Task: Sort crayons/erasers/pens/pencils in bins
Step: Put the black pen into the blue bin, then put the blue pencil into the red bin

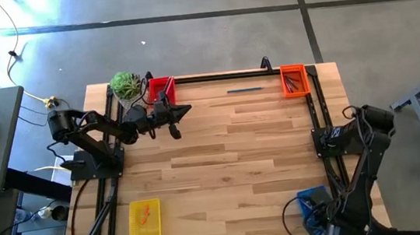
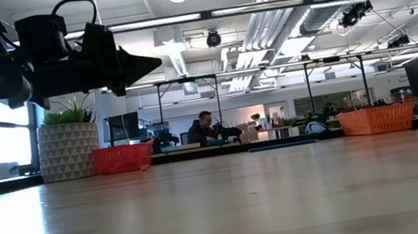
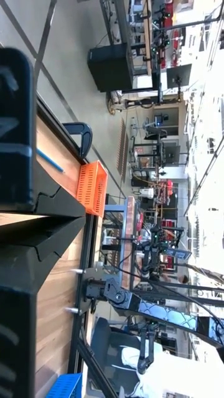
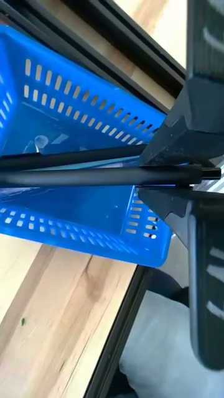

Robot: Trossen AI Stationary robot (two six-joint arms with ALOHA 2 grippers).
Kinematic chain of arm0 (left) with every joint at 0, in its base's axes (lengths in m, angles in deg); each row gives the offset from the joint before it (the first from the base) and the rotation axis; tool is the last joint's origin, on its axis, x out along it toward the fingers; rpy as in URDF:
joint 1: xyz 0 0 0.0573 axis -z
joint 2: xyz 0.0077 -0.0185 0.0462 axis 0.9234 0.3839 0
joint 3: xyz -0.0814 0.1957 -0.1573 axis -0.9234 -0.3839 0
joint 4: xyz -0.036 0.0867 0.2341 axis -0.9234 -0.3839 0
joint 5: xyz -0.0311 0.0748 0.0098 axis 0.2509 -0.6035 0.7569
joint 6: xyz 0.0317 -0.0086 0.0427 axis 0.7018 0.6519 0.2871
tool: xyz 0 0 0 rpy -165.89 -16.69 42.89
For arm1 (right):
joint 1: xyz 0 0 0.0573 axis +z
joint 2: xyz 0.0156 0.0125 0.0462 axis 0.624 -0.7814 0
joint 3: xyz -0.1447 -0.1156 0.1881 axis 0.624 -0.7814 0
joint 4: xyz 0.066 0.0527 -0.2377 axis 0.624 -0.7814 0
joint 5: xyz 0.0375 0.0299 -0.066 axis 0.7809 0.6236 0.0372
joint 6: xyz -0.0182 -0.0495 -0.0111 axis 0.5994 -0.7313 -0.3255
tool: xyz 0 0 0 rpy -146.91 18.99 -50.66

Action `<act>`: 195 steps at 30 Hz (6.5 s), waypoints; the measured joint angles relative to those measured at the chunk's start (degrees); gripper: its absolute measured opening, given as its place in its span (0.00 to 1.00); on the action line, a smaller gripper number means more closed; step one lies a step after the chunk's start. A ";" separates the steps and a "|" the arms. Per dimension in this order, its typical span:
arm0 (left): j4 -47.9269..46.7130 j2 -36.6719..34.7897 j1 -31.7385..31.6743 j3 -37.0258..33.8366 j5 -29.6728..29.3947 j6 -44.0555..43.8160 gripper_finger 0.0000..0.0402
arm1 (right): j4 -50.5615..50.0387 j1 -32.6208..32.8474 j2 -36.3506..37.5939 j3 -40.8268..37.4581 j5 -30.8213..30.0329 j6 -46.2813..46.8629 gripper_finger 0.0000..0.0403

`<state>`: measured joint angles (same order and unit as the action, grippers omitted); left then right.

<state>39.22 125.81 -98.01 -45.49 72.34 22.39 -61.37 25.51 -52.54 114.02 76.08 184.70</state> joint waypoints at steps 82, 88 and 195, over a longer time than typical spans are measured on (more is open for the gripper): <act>-17.82 -0.01 6.38 -0.04 9.44 8.23 0.00 | 14.96 -107.70 -20.79 12.09 -3.60 -163.29 0.36; -17.54 -0.01 6.38 -0.04 9.44 8.59 0.00 | 15.84 -107.79 -21.49 12.07 -6.08 -163.06 0.30; -39.64 -0.23 -2.66 2.84 12.83 -4.50 0.00 | 30.69 -65.24 -16.05 11.17 -20.27 -165.80 0.23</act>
<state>-0.42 125.57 -100.67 -42.65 85.17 17.89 -30.68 -39.73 -68.59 125.19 55.81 18.90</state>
